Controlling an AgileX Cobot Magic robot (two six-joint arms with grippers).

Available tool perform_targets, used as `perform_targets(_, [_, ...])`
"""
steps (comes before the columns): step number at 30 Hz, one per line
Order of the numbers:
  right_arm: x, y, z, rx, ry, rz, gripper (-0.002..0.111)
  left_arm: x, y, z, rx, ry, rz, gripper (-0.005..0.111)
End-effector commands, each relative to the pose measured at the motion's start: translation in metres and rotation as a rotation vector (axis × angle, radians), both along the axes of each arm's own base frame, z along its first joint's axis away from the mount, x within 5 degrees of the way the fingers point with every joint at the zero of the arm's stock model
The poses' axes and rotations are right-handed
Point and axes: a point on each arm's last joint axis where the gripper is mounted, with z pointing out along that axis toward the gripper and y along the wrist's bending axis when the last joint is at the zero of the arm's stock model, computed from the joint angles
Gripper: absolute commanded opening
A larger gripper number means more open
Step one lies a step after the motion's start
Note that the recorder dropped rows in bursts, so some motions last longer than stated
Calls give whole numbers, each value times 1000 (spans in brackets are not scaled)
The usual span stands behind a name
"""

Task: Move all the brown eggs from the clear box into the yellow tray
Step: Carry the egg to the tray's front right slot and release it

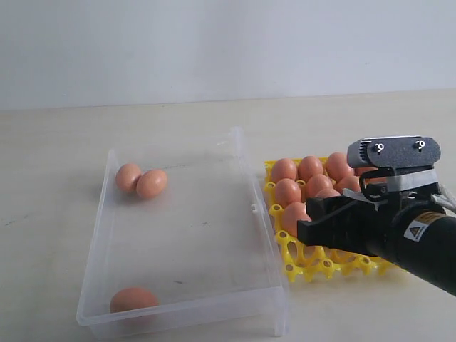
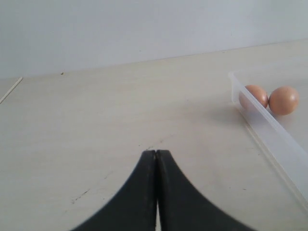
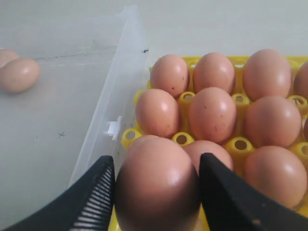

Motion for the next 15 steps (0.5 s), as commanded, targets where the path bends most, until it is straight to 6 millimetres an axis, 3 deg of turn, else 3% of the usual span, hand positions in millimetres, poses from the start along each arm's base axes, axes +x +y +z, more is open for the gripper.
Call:
perform_targets(1, [6, 2, -10, 23, -26, -14, 0, 0, 0, 3, -3, -17, -2, 0])
perform_targets(8, [9, 6, -28, 16, 7, -9, 0, 0, 0, 3, -3, -17, -2, 0])
perform_targets(15, [17, 16, -32, 35, 19, 16, 0, 0, 0, 3, -3, -17, -2, 0])
